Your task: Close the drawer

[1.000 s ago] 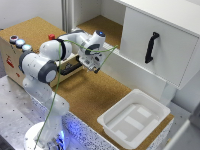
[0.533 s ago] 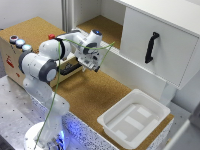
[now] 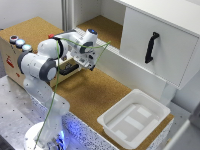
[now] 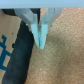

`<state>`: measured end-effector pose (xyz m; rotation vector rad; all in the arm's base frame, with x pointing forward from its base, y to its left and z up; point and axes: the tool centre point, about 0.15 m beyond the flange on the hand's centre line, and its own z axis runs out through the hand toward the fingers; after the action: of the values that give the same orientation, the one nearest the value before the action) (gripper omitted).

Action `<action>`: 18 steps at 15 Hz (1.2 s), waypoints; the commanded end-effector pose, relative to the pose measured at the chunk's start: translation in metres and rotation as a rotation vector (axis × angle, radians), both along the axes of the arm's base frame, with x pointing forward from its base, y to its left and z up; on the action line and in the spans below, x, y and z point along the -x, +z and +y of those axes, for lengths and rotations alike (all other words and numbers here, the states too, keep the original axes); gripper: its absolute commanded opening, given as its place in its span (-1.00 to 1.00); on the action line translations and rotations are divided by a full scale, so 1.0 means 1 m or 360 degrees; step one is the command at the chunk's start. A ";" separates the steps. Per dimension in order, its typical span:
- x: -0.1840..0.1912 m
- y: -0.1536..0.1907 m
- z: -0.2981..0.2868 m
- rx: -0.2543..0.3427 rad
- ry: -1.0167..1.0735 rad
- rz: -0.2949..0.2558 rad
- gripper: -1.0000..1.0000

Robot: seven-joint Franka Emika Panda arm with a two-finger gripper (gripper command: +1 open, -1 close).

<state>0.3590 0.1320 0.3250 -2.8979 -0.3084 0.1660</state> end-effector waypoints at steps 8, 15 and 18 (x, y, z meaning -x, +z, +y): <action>-0.001 0.004 0.110 0.0059 -0.0026 -0.0100 -1.00; 0.002 0.006 0.177 0.0036 0.0016 -0.0112 -1.00; 0.001 0.010 0.202 0.0017 0.0054 -0.0144 -1.00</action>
<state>0.3448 0.2806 0.3351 -2.8907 -0.3557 -0.0095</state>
